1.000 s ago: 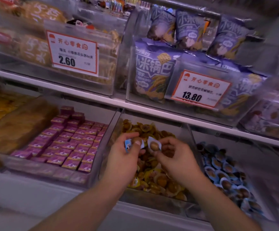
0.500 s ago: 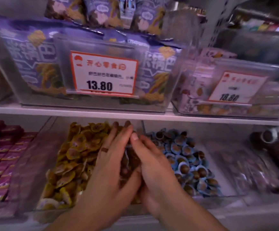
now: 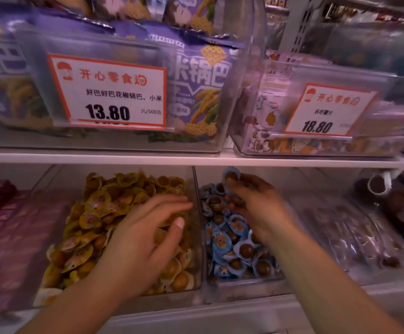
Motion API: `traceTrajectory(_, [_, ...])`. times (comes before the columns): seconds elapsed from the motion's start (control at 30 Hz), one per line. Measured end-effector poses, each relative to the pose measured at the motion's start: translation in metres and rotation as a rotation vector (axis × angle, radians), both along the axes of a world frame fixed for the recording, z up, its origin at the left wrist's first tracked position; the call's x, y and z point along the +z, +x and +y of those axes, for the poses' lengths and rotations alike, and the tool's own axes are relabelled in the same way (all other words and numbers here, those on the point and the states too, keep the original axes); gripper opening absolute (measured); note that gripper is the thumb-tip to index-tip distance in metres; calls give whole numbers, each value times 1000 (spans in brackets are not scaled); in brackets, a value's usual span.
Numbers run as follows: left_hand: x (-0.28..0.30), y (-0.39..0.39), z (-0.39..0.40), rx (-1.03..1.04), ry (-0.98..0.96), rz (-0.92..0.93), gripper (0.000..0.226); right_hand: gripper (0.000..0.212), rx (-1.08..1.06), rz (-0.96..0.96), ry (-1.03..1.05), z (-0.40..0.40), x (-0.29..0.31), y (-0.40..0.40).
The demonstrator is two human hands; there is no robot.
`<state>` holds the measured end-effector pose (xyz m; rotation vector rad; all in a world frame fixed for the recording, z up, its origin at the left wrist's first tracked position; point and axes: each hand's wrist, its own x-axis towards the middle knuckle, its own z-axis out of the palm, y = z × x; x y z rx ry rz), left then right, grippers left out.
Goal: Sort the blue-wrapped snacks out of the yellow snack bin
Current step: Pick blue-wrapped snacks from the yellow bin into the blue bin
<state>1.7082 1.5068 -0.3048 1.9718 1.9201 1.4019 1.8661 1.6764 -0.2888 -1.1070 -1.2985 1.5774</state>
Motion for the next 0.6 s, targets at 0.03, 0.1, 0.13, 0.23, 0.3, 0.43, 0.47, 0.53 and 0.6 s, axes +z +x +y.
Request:
traceTrajectory(0.03, [0, -6, -2, 27, -5, 10, 30, 26, 43, -45, -2, 8, -4, -5])
traceTrajectory(0.1, [3, -20, -10, 87, 2, 84, 29, 40, 212, -153, 24, 19, -8, -14])
traceTrajectory(0.13, [5, -28, -16, 125, 18, 142, 28, 46, 300, -251, 75, 21, -9, -18])
traceTrajectory(0.23, [15, -56, -39, 249, 61, 260, 27, 41, 251, -619, 482, 23, -5, -20])
traceTrajectory(0.3, [20, -78, -59, 325, 54, 268, 27, 29, 75, -631, 711, 13, 1, -18])
traceTrajectory(0.43, [21, -110, -97, 466, -66, 243, 35, 22, 137, -423, 896, -45, 20, -29])
traceTrajectory(0.47, [18, -114, -105, 477, -103, 241, 39, 23, 231, -434, 985, -66, 24, -39])
traceTrajectory(0.53, [11, -120, -119, 468, -165, 230, 47, 27, 486, -478, 1145, -106, 23, -67])
traceTrajectory(0.6, [5, -124, -129, 437, -191, 210, 51, 27, 769, -570, 1224, -134, 14, -104])
